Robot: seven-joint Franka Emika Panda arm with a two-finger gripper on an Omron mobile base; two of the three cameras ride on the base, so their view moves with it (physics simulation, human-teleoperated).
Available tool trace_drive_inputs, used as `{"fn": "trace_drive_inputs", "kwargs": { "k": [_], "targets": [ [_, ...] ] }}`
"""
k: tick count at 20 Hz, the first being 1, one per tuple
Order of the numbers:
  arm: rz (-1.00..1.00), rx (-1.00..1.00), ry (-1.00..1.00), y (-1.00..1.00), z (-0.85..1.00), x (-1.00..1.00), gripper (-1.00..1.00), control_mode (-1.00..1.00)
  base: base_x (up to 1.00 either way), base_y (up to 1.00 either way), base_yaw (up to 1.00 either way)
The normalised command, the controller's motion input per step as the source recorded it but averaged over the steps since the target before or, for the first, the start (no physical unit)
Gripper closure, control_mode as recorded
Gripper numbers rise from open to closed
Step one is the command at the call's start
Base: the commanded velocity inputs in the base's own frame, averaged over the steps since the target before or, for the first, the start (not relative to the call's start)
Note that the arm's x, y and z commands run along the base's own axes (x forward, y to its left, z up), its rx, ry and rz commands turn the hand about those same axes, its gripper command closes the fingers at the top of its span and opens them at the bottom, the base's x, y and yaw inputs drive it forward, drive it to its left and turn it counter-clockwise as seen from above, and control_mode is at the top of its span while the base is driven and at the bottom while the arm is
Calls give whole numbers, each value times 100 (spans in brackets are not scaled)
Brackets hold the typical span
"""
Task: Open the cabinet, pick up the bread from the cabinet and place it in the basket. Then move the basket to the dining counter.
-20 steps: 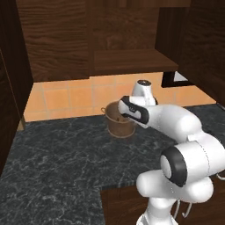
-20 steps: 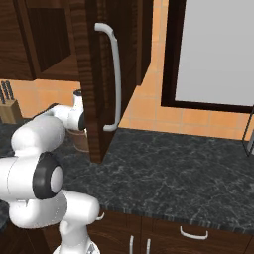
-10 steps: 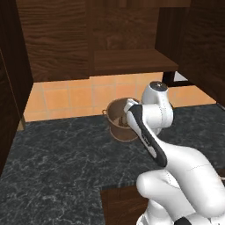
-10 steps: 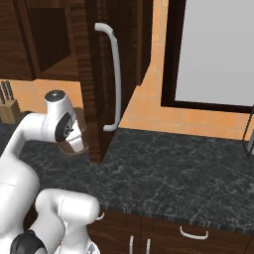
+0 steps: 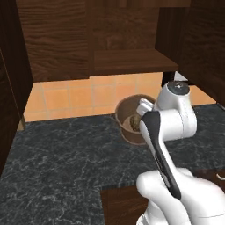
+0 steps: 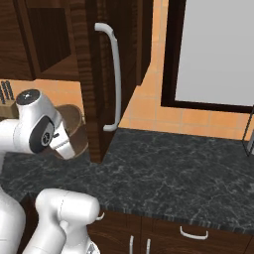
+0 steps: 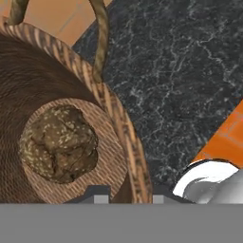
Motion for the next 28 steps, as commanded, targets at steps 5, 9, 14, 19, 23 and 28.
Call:
{"fn": "trace_drive_inputs", "kwargs": {
  "k": [5,9,14,19,23,28],
  "targets": [
    [-3,-3,-2,-28,50,-78,100,-100,0,0,0],
    [-7,-4,-9,-31,21,-79,100,-100,0,0,0],
    [0,0,0,0,0,0,100,100,-100,-11,-6],
    [0,0,0,0,0,0,100,100,-100,-13,-10],
    [0,0,0,0,0,0,100,100,-55,-73,-31],
    [0,0,0,0,0,0,100,100,6,-42,-78]
  ]
}}
